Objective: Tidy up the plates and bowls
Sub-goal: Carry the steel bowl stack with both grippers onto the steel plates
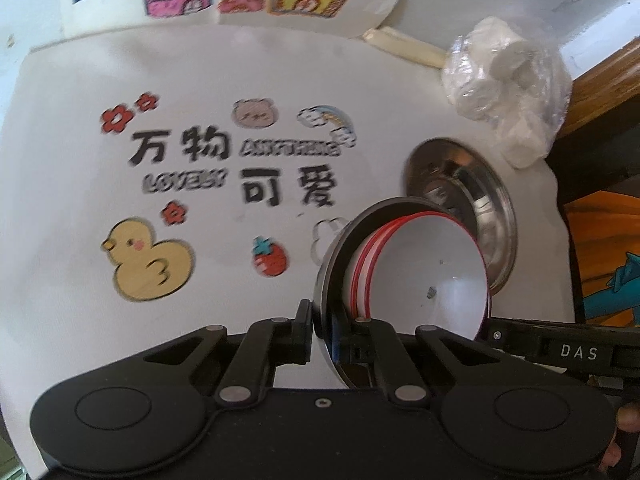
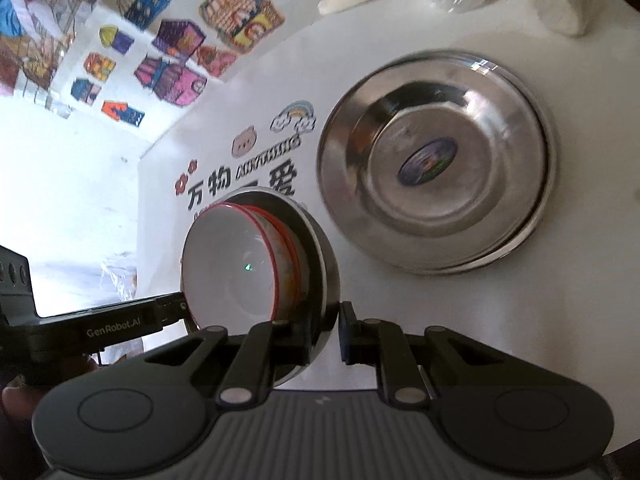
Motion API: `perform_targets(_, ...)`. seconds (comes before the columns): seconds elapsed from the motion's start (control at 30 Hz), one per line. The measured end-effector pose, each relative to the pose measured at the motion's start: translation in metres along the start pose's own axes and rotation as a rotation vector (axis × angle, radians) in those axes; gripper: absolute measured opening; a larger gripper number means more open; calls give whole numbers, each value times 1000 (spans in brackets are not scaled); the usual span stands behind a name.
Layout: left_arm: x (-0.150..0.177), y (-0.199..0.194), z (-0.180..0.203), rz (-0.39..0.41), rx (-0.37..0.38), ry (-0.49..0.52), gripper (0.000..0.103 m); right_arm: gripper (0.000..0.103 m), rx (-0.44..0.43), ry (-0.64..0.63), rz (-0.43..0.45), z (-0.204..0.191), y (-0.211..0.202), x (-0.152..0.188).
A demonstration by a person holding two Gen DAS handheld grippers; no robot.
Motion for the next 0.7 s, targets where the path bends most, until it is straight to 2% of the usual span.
perform_targets(0.37, -25, 18, 55, 16, 32, 41, 7, 15, 24, 34, 41, 41, -33, -30)
perform_targets(0.7, -44, 45, 83, 5, 23, 41, 7, 15, 33, 44, 31, 78, -36, -51)
Point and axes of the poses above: each gripper's, at about its wrist camera, not at the fingertips, and y roughly the way its jaws point, z to its right, x to its underside, the point moved 8 cm from there along y, roughly the way its jaws point, and after that the axes turned 6 degrees about -y, right-handed, at the moved point
